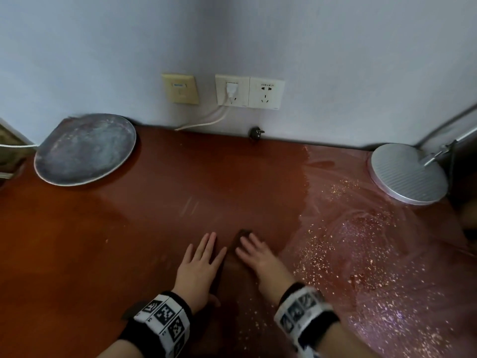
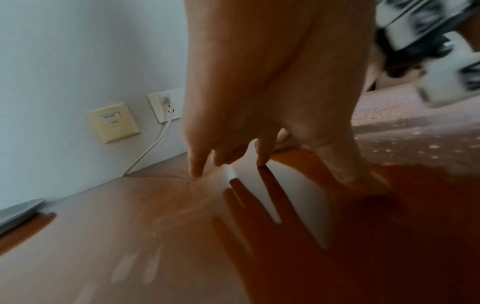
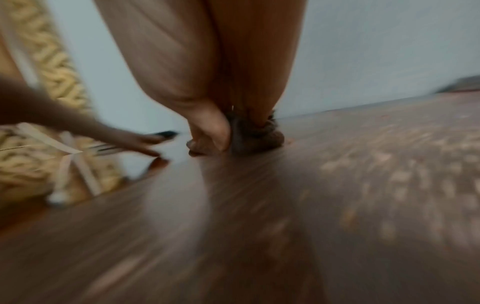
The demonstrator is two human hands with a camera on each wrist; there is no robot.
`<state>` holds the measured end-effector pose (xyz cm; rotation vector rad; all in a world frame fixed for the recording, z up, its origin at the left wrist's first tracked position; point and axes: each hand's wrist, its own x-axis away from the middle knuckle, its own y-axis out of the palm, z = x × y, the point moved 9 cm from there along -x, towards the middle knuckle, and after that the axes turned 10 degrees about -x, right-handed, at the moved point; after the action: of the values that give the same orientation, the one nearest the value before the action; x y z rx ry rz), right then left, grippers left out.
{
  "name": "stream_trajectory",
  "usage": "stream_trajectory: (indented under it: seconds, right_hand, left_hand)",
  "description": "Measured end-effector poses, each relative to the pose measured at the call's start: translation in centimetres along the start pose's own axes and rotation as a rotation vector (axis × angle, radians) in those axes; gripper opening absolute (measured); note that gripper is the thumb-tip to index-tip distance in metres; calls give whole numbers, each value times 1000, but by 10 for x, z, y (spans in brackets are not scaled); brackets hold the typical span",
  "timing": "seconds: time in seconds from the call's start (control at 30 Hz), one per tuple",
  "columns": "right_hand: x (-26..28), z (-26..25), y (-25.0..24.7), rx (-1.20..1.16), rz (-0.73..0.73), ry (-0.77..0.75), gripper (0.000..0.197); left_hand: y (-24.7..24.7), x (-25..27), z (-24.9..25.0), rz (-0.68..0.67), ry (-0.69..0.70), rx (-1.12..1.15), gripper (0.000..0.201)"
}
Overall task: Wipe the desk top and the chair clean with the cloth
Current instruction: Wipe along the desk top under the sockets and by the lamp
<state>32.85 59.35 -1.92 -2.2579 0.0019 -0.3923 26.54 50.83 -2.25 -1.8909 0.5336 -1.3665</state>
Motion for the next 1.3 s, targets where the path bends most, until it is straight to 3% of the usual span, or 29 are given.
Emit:
stream_trajectory:
  seconds: [0.07,0.13,0.27,0.37,0.5,0.6,0.77,0.87,0.9,1.03,1.07,1.17,1.3]
  right_hand:
    - [14,-15,24,3,-74,-85,74]
    - [14,-1,16,3,-69,-70,71]
    - [6,59,-35,-10,123,215,78]
    - [13,53,-34,8,124,290,83]
    - [36,-17,33,14,-3,-3,74]
    - [47,-25,47,26,-35,-67,71]
    - [39,40,-13,53,107,215,76]
    - [44,39,-8,44,154,289,76]
    - [46,28,2,28,142,268,72]
    - [61,-38,63,33,75,-80,64]
    - [65,-42,67,41,72,-110,64]
    - [62,-10,42,17,59,-3,65]
    - [61,31,4,43,189,246,70]
  left_hand:
    - [4,5,0,3,-12,12,111]
    - [7,9,1,18,-21,28,109]
    - [15,19,3,16,-30,58,108]
    - [25,26,6,-8,-34,66,109]
    - [28,28,9,-4,-45,81,109]
    - [28,26,10,-15,-45,102,109]
    - [37,32,12,-30,-42,155,115]
    - [42,40,15,-21,-41,166,115]
    - [43,41,16,-13,-42,166,115]
    - [45,44,17,16,-55,171,112]
    - [45,44,17,21,-56,171,112]
    - [45,44,18,37,-61,177,112]
    - [53,48,18,46,-58,200,109]
